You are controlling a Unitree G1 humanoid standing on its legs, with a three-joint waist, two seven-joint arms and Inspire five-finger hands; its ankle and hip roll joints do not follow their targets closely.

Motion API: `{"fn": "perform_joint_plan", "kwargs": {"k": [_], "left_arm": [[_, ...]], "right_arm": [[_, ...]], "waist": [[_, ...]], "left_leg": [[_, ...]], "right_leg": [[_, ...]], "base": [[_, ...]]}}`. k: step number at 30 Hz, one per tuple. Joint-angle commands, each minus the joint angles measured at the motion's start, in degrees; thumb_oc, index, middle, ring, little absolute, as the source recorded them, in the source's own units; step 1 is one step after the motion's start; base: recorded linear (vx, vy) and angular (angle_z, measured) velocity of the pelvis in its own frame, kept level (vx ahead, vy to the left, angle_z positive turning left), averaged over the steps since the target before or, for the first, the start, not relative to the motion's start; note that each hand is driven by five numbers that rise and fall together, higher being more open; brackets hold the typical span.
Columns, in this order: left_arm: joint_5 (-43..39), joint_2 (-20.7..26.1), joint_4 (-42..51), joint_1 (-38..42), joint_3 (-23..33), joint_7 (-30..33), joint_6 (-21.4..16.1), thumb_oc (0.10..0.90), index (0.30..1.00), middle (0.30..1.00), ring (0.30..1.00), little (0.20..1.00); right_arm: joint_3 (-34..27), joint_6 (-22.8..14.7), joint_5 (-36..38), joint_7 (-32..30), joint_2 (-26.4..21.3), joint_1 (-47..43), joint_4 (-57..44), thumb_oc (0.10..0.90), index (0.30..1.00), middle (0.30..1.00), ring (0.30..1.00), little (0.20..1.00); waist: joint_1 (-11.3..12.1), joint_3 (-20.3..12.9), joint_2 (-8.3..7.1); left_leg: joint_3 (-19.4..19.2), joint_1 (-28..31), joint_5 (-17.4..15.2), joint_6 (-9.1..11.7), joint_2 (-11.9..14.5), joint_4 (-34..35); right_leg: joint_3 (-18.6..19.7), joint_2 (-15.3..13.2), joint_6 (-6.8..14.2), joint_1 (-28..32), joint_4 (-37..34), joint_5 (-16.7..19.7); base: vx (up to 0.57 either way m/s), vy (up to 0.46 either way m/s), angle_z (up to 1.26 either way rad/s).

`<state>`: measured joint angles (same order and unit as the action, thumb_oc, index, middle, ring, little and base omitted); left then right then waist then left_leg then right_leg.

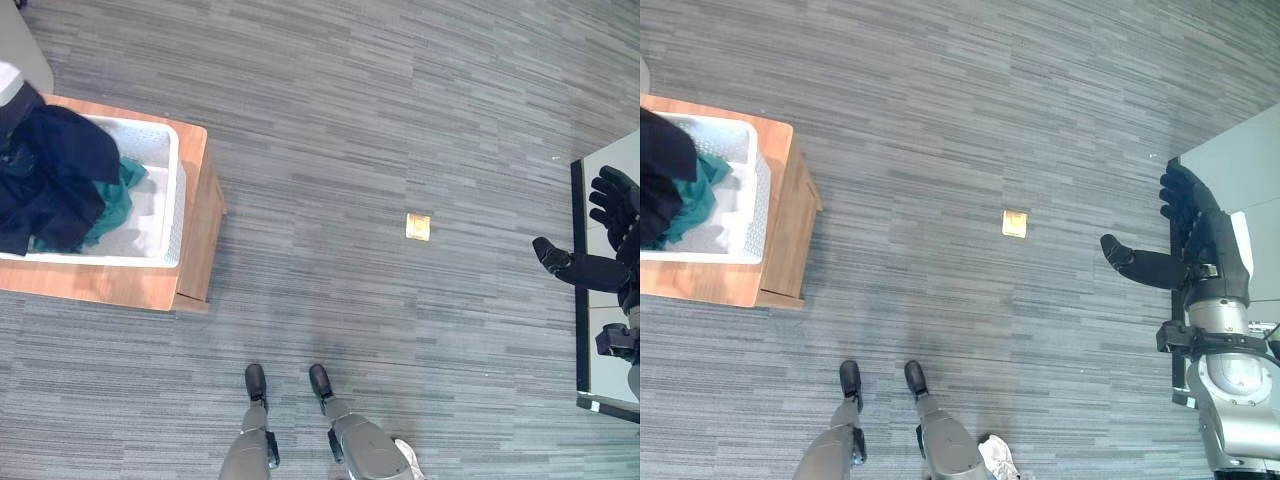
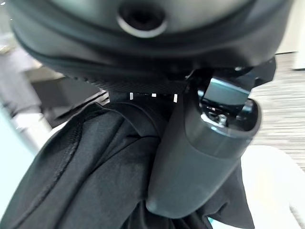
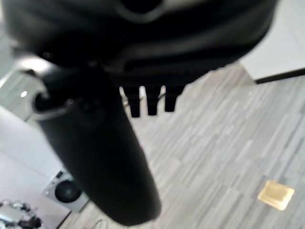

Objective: Pick up bed clothes into laundry basket.

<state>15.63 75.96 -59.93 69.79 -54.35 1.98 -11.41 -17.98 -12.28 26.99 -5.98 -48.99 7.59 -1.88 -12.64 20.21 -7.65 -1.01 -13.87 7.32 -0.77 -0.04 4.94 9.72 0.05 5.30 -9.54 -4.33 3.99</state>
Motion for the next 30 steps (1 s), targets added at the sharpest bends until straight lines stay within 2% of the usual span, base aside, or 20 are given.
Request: {"fn": "perform_joint_plan", "kwargs": {"k": [1,4,6,9,15,16,19,20,24,27,28,30], "left_arm": [[-2.2,1.2,-3.9,5.6,4.8,3.9,2.2,0.4,0.3,0.3,0.3,0.3],[-2.6,0.8,-4.1,4.1,6.7,4.2,2.3,0.4,0.3,0.3,0.3,0.3],[-2.7,0.6,-3.7,3.4,8.1,5.6,2.3,0.8,0.9,0.9,0.9,0.9],[-3.3,1.0,-3.4,2.5,9.1,5.2,2.2,0.8,0.9,0.9,0.9,0.9],[-3.6,2.9,0.8,5.5,6.5,6.1,1.7,0.8,0.9,0.9,0.9,0.9],[-4.7,3.9,2.6,7.1,5.6,6.4,1.2,0.8,0.9,0.9,0.9,0.9],[-6.6,5.4,5.1,9.5,4.3,6.6,1.0,0.8,0.9,0.9,0.9,0.9],[-8.8,6.5,7.6,11.4,3.8,6.9,0.4,0.8,0.9,0.9,0.9,0.9],[-11.8,7.6,9.8,13.6,3.3,7.6,-0.1,0.8,0.9,0.9,0.9,0.9],[-20.1,10.0,15.8,14.0,7.8,10.0,-1.4,0.8,0.9,0.9,0.9,0.9],[-27.1,10.5,21.4,12.6,12.8,13.5,-3.4,0.8,0.9,0.9,0.9,0.9],[-35.3,9.2,26.2,6.7,21.6,15.3,-6.2,0.8,0.9,0.9,0.9,0.9]], "right_arm": [[-10.7,-6.1,-0.4,-3.8,-1.9,-0.5,-2.4,0.8,0.9,0.9,0.9,0.9],[-10.6,-6.1,-0.6,-3.9,-1.7,-0.4,-2.6,0.8,0.9,0.9,0.9,0.9],[-10.2,-6.3,-0.7,-4.0,-1.5,-0.3,-2.9,0.8,0.9,0.9,0.9,0.9],[-9.7,-6.2,-0.8,-4.0,-1.7,-0.5,-2.8,0.8,0.9,0.9,0.9,0.9],[-8.6,-5.6,-1.5,-3.8,-1.6,-0.8,-2.7,0.8,0.9,0.9,0.9,0.9],[-8.5,-5.4,-1.3,-3.5,-2.0,-0.9,-2.3,0.8,0.9,0.9,0.9,0.9],[-8.3,-5.1,-1.5,-3.5,-2.2,-1.2,-1.7,0.8,0.9,0.9,0.9,0.9],[-8.0,-4.6,-1.5,-3.2,-2.4,-1.5,-1.1,0.8,0.9,0.9,0.9,0.9],[-7.6,-4.5,-1.4,-3.0,-2.3,-2.1,-0.4,0.8,0.9,0.9,0.9,0.9],[-7.0,-4.0,-1.3,-2.9,-1.7,-2.8,0.7,0.8,0.9,0.9,0.9,0.9],[-6.9,-3.6,-1.9,-3.0,-0.7,-2.8,0.9,0.8,0.9,0.9,0.9,0.9],[-7.3,-3.2,-3.0,-3.1,1.1,-2.5,0.3,0.8,0.9,0.9,0.9,0.9]], "waist": [[0.2,-4.8,0.12],[0.1,-4.8,-0.28],[0.0,-4.8,-0.41],[0.2,-4.9,-0.07],[1.1,-4.8,1.46],[1.5,-4.9,2.19],[2.0,-4.9,2.91],[2.5,-5.1,3.71],[2.9,-5.3,4.15],[4.1,-6.1,4.55],[5.1,-6.6,4.37],[6.2,-7.1,3.44]], "left_leg": [[2.0,2.3,-5.8,2.8,0.7,0.1],[1.8,1.9,-5.9,2.9,0.8,0.1],[1.7,1.8,-5.9,3.0,1.0,0.1],[1.6,2.0,-6.1,3.0,0.9,0.1],[1.9,2.6,-6.4,2.9,0.5,0.1],[2.1,2.8,-6.4,2.8,0.4,0.1],[2.3,3.1,-6.5,2.8,0.2,0.1],[2.4,3.4,-6.5,2.8,0.1,0.1],[2.7,3.8,-6.6,2.8,0.0,0.1],[3.1,4.4,-6.6,2.9,-0.2,0.1],[3.8,5.3,-7.2,2.9,-0.3,0.1],[4.4,5.6,-7.0,3.0,-0.4,0.1]], "right_leg": [[2.4,0.2,6.1,-4.4,-0.7,1.4],[2.5,0.4,6.1,-4.9,-0.7,1.5],[2.6,0.5,6.1,-5.1,-0.7,1.5],[2.8,0.6,6.1,-5.1,-0.7,1.5],[2.5,0.4,6.0,-4.5,-0.7,0.9],[2.3,0.2,5.9,-4.3,-0.7,0.7],[2.0,0.0,5.9,-3.9,-0.7,0.5],[1.7,-0.4,5.9,-3.5,-0.7,0.3],[1.5,-0.5,5.9,-3.1,-0.7,0.1],[1.0,-0.9,5.8,-2.1,-0.7,-0.4],[0.6,-1.1,5.7,-0.9,-0.7,-1.4],[0.1,-1.7,5.6,-0.1,0.1,-1.6]], "base": [[0.0,0.0,0.0],[0.0,0.0,0.0],[0.01,0.003,-0.02],[0.02,0.011,-0.06],[0.02,0.0,-0.07],[0.02,-0.007,-0.09],[0.02,-0.006,-0.02],[0.0,0.0,0.0],[0.01,-0.01,0.03],[0.03,-0.045,0.07],[0.06,-0.069,0.07],[0.05,-0.063,0.14]]}}
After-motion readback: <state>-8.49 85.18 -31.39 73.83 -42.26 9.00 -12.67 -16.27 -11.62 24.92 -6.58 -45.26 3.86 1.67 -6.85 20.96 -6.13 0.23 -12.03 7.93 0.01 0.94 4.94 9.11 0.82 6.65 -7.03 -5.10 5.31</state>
